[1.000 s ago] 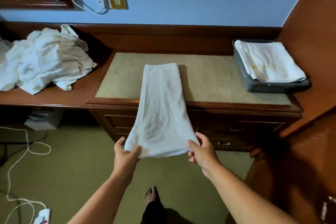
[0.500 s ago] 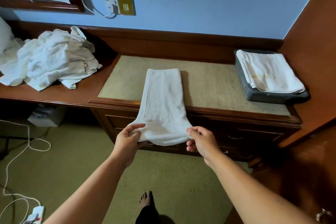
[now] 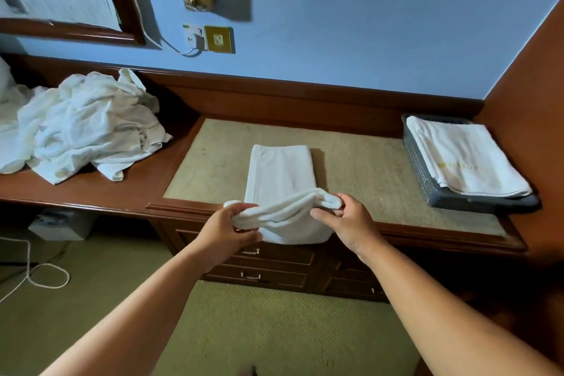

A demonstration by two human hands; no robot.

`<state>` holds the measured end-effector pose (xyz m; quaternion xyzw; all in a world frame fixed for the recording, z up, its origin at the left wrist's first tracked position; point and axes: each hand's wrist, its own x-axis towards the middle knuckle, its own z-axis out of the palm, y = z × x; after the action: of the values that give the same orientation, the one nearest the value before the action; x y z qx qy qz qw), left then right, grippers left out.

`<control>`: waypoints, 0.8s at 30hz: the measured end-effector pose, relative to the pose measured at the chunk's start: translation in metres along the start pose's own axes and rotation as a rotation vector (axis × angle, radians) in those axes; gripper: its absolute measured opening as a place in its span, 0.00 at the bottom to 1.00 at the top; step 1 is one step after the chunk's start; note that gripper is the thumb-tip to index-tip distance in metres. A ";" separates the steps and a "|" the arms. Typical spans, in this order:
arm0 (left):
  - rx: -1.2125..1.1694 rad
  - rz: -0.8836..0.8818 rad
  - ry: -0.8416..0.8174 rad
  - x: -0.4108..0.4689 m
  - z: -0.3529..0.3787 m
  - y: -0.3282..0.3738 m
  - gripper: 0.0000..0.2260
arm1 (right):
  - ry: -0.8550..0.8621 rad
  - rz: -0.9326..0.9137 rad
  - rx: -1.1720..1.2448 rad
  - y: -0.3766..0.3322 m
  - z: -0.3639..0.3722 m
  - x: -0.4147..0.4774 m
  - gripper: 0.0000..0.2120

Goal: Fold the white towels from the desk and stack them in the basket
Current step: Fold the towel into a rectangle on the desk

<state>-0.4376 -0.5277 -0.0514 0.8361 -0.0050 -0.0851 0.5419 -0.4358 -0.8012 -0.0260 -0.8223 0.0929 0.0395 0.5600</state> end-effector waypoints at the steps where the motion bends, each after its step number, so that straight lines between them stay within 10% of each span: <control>1: 0.081 0.018 0.028 0.011 -0.004 0.001 0.18 | 0.012 -0.013 -0.079 -0.003 0.001 0.009 0.17; 5: 0.167 0.062 0.123 0.049 -0.016 0.007 0.05 | 0.154 -0.049 -0.257 -0.014 0.007 0.040 0.08; 12: 0.457 0.123 0.121 0.129 -0.036 -0.004 0.17 | 0.304 -0.039 -0.328 -0.010 0.021 0.099 0.03; 18: 0.174 -0.008 -0.050 0.199 -0.040 0.009 0.09 | 0.257 0.047 -0.338 0.003 0.018 0.174 0.15; 24: -0.156 -0.305 -0.016 0.261 -0.026 -0.017 0.14 | 0.122 0.151 -0.297 0.027 0.023 0.257 0.08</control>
<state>-0.1781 -0.5229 -0.0920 0.7818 0.1245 -0.1731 0.5859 -0.1887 -0.8171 -0.1028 -0.8876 0.1814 0.0448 0.4210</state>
